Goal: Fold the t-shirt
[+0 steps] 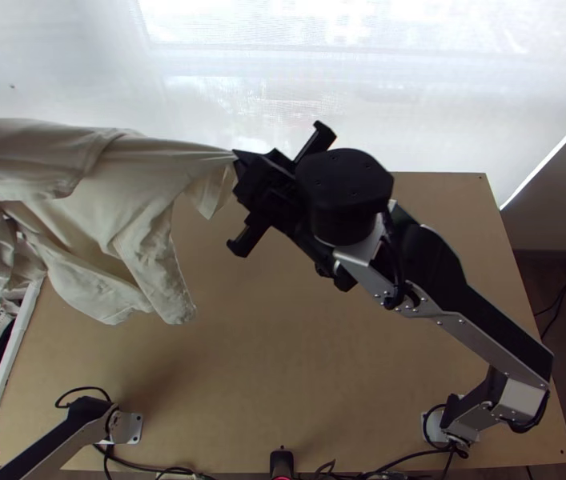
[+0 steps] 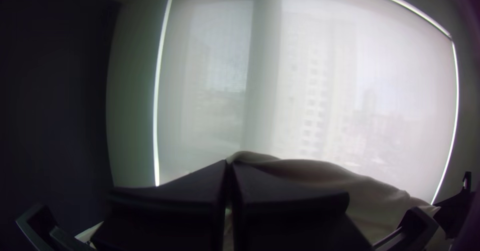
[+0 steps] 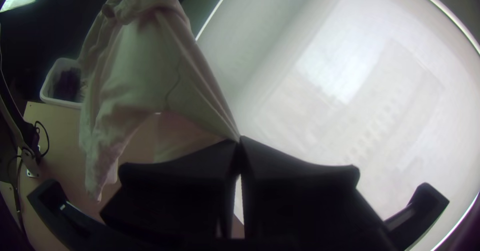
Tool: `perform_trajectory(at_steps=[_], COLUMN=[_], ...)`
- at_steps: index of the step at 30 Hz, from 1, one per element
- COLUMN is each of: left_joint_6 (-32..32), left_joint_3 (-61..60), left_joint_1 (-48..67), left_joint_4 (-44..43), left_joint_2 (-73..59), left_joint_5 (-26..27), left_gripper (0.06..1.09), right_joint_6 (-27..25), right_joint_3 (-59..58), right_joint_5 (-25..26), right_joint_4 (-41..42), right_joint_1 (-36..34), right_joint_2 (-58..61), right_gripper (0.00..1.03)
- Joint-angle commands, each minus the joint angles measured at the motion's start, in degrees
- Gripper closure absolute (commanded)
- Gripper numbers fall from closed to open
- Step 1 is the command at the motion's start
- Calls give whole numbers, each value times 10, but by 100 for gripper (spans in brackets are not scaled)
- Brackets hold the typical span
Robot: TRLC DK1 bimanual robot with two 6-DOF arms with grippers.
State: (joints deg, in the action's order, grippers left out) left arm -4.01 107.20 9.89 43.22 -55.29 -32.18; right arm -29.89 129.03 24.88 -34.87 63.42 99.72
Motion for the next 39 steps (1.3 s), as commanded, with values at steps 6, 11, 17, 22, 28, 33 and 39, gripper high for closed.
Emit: perform_trajectory(at_steps=[6,11,17,22,28,33,39], left_joint_6=[1,1,-1,-43,-81,-86,-95], left_joint_3=[-248,-306,-389,-393,-394,-385,-312], left_joint_1=[-75,-38,-22,28,83,124,175], left_joint_4=[-104,-198,-303,-307,-332,-401,-408], left_joint_2=[115,77,-9,-102,-209,-292,-407], left_joint_5=[12,26,87,122,140,141,154], left_gripper=[103,103,103,105,105,105,97], right_joint_6=[44,49,48,60,88,118,126], right_joint_3=[-63,-179,-266,-274,-287,-338,-448], right_joint_5=[-4,-2,-2,-4,-26,-51,-62], right_joint_4=[-8,-8,-9,-19,-37,-40,-39], right_joint_1=[43,20,-37,-104,-199,-283,-331], right_joint_2=[28,-25,-71,-80,-88,-117,-175], right_gripper=[100,100,100,100,100,100,100])
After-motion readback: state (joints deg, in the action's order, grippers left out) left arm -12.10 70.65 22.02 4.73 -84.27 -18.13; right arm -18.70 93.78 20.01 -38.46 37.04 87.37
